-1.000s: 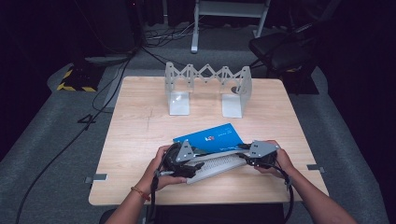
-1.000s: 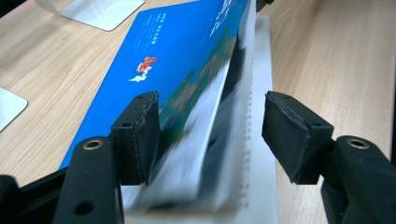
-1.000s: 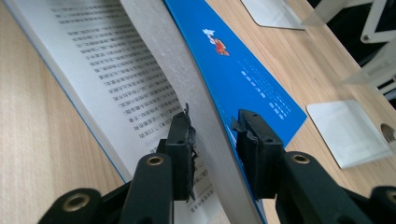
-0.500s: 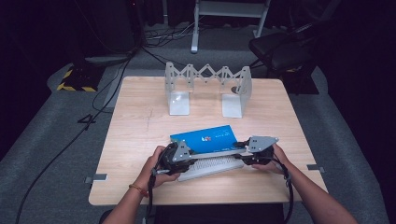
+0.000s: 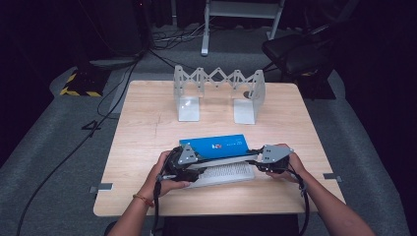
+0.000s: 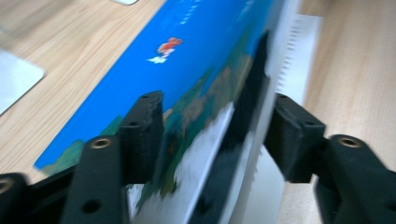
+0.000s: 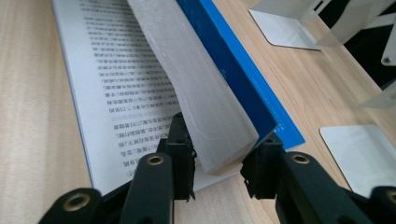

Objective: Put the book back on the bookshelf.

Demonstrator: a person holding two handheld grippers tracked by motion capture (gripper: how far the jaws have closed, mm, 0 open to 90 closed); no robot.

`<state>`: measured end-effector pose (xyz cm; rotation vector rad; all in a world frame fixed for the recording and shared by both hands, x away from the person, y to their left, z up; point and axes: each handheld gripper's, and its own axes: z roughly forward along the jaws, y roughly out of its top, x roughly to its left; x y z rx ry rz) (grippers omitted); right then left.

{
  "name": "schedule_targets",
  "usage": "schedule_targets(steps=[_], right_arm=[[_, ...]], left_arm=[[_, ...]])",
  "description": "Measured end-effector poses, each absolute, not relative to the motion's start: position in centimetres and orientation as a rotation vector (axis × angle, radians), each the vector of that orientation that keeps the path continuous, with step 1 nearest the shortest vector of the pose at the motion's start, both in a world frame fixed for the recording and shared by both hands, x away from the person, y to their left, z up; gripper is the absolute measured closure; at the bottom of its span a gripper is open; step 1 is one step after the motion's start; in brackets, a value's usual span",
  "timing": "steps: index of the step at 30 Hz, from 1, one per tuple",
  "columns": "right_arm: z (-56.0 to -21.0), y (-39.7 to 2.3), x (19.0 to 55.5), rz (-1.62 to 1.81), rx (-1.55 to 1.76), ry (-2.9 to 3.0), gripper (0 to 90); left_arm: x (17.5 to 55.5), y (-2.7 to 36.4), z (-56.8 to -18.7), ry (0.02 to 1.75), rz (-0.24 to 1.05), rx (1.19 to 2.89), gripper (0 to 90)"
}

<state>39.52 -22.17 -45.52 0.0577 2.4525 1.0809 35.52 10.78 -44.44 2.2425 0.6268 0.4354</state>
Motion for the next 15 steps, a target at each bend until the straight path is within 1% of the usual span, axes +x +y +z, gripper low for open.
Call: schedule_targets(steps=[2, 5, 6, 10, 12, 14, 15], right_arm=[[-45.3, -21.8, 39.0, 1.080, 0.039, 2.458, 70.6], [-44.9, -21.4, 38.5, 1.063, 0.043, 2.450, 71.1], [-44.9, -21.3, 38.5, 1.064, 0.051, 2.447, 71.1], [-44.6, -21.0, 38.2, 1.044, 0.061, 2.443, 71.4], [-44.5, -20.8, 37.9, 1.050, 0.061, 2.444, 71.8], [-44.4, -20.7, 37.9, 1.055, 0.071, 2.444, 71.9], [-44.3, -20.6, 37.8, 1.061, 0.071, 2.439, 72.2]], left_arm=[[35.2, 10.5, -44.1, 0.641, 0.473, 2.258, 35.4], [34.6, 10.0, -43.6, 0.669, 0.467, 2.247, 34.3], [34.4, 9.6, -43.4, 0.674, 0.500, 2.265, 34.2], [33.9, 8.2, -42.9, 0.644, 0.524, 2.294, 35.0], [33.8, 7.3, -42.6, 0.625, 0.475, 2.287, 35.2], [33.8, 6.6, -42.6, 0.623, 0.466, 2.293, 34.9], [33.9, 6.0, -42.8, 0.623, 0.486, 2.309, 34.6]])
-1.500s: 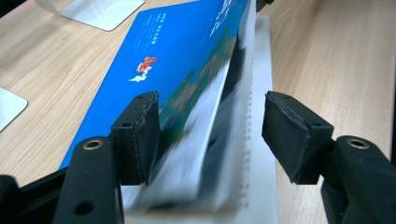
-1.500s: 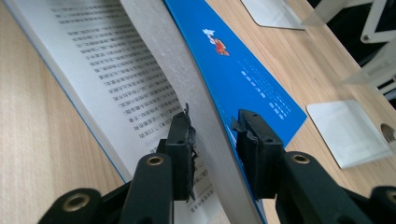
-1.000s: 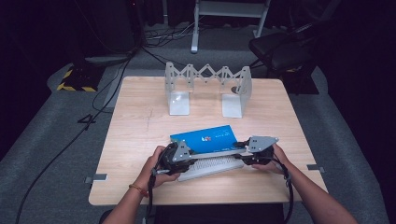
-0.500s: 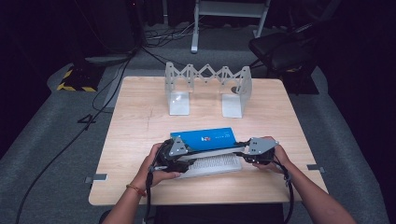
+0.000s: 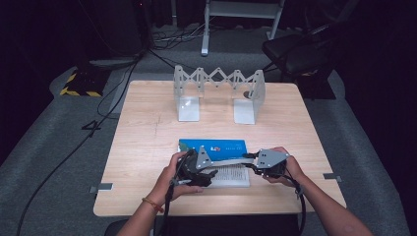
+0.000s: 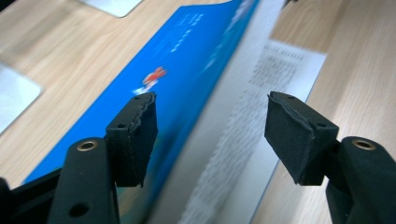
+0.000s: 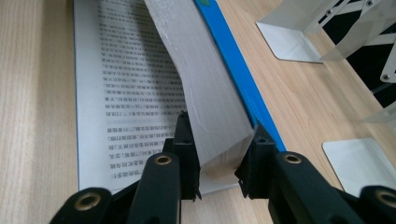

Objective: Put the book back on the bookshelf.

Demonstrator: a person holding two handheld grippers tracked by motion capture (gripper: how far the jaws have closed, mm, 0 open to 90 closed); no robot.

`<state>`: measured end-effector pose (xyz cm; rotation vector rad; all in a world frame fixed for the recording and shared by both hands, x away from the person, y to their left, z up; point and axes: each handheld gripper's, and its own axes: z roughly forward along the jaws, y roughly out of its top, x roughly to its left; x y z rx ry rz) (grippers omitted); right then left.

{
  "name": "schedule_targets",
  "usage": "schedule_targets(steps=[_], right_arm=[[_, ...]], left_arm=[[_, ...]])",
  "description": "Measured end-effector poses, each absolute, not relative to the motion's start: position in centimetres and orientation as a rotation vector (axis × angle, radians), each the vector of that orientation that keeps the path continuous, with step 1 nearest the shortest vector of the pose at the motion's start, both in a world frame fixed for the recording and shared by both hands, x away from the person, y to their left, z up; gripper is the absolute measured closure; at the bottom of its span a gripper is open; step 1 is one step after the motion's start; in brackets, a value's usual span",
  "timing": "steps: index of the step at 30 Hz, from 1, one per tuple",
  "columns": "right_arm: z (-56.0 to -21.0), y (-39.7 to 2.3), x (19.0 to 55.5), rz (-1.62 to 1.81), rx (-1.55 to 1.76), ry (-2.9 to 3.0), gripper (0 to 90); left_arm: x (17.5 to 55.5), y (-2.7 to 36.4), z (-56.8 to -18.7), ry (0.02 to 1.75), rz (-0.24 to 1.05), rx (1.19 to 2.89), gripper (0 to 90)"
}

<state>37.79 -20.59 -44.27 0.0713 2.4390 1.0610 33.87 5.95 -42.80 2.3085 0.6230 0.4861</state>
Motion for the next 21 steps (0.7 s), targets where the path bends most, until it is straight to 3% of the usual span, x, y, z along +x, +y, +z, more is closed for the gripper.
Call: schedule_targets(steps=[4, 6, 8, 12, 18, 21], right_arm=[[-44.0, -20.3, 37.5, 1.060, 0.072, 2.444, 72.4], [-44.1, -20.1, 37.4, 1.051, 0.068, 2.445, 72.3], [-44.2, -20.2, 37.4, 1.065, 0.073, 2.449, 71.9], [-44.6, -20.5, 37.7, 1.151, 0.063, 2.453, 70.4], [-44.8, -21.1, 38.4, 1.268, 0.074, 2.468, 69.5], [-44.1, -20.3, 38.1, 1.240, 0.071, 2.464, 72.3]], left_arm=[[34.2, 5.1, -43.5, 0.652, 0.483, 2.273, 33.0], [34.2, 5.2, -43.7, 0.671, 0.475, 2.247, 40.1], [34.1, 5.5, -44.0, 0.650, 0.527, 2.244, 54.5], [34.2, 6.2, -44.4, 0.591, 0.518, 2.255, 60.5], [34.6, 6.9, -44.5, 0.566, 0.481, 2.243, 62.7], [34.9, 7.3, -44.5, 0.617, 0.491, 2.204, 55.7]])
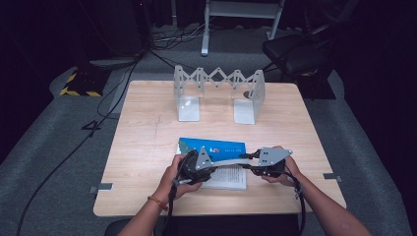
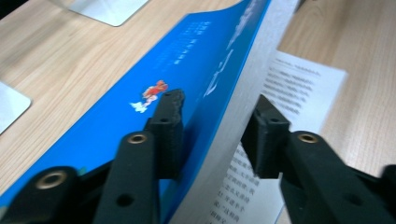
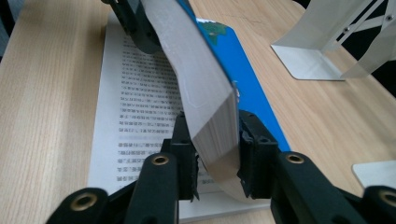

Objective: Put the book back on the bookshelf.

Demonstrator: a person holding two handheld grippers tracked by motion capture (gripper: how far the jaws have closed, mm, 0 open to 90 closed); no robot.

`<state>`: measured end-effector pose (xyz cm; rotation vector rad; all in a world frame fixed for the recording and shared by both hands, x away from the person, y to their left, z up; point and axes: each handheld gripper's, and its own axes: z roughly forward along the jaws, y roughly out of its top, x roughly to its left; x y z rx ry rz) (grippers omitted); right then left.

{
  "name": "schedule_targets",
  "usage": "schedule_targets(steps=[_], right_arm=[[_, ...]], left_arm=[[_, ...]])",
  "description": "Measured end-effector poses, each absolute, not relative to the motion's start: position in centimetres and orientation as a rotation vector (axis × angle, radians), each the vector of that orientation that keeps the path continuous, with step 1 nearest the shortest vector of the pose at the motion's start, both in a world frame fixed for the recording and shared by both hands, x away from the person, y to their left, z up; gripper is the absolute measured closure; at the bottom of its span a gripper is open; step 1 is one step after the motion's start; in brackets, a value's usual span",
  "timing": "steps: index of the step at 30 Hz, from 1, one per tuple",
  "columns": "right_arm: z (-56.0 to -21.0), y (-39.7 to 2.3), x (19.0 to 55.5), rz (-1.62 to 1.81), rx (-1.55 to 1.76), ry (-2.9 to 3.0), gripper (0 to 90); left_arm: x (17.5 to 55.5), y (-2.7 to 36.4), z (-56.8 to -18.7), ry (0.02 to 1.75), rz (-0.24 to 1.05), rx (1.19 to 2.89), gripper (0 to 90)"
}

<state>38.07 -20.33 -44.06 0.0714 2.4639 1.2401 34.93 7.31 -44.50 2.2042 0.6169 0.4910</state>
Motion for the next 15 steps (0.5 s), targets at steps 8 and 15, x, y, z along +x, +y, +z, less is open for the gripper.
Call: schedule_targets(steps=[8, 15], right_arm=[[-42.5, -19.4, 37.1, 1.214, 0.053, 2.461, 75.8], [-42.3, -19.4, 36.9, 1.205, 0.071, 2.463, 75.8]], left_arm=[[35.3, 6.7, -44.0, 0.587, 0.545, 2.220, 42.1], [35.6, 4.8, -43.0, 0.467, 0.487, 2.289, 57.5]])
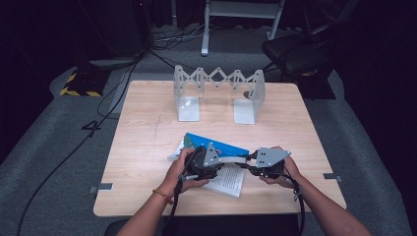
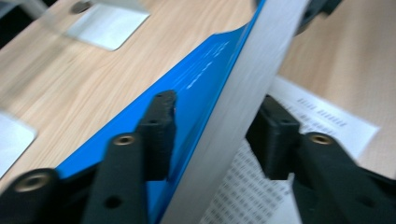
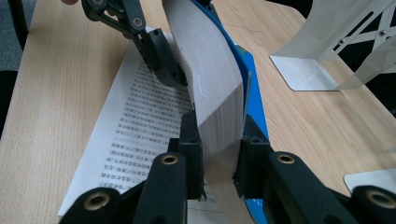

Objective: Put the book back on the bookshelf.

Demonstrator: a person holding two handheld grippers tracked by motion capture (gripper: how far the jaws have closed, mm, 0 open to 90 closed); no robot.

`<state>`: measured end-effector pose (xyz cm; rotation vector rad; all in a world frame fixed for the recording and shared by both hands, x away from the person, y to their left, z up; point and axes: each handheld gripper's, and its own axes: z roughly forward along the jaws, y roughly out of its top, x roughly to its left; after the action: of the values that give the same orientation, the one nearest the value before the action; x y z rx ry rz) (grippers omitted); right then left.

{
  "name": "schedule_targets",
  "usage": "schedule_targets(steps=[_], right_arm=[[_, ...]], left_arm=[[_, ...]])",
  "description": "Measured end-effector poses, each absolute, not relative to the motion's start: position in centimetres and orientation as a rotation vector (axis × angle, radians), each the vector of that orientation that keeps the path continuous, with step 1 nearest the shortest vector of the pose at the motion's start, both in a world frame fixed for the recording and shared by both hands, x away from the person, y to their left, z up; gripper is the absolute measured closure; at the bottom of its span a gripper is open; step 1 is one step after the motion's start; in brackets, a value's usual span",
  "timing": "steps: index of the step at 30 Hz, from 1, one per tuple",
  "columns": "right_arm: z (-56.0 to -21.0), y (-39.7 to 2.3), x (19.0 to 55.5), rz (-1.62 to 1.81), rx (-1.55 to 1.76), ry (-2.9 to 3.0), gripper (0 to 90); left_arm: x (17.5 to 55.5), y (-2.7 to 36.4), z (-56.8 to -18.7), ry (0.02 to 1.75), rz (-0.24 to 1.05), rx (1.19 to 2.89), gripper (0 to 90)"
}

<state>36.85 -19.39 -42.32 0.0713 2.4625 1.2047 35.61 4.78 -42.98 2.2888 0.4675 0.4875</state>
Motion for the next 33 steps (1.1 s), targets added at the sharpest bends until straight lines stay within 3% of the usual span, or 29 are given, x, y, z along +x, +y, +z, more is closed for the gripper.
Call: schedule_targets(steps=[9, 11, 13, 15, 21, 33], right_arm=[[-42.3, -19.1, 36.6, 1.185, 0.068, 2.466, 70.9], [-41.9, -19.6, 37.0, 1.254, 0.112, 2.434, 61.7], [-41.3, -20.8, 37.6, 1.310, 0.195, 2.390, 46.6], [-41.4, -22.1, 38.4, 1.312, 0.283, 2.381, 42.7], [-44.7, -26.1, 41.6, 1.265, 0.551, 2.392, 37.6], [-49.2, -23.9, 43.8, 1.177, 0.624, 2.537, 35.3]], left_arm=[[35.1, 5.2, -44.1, 0.404, 0.520, 2.263, 70.6], [35.2, 5.6, -44.1, 0.408, 0.527, 2.229, 72.2], [35.3, 6.1, -43.9, 0.423, 0.526, 2.187, 73.2], [35.4, 6.9, -43.7, 0.441, 0.515, 2.138, 73.7], [35.7, 8.6, -43.1, 0.501, 0.480, 2.018, 74.3], [35.9, 9.9, -42.9, 0.506, 0.434, 1.945, 74.3]])
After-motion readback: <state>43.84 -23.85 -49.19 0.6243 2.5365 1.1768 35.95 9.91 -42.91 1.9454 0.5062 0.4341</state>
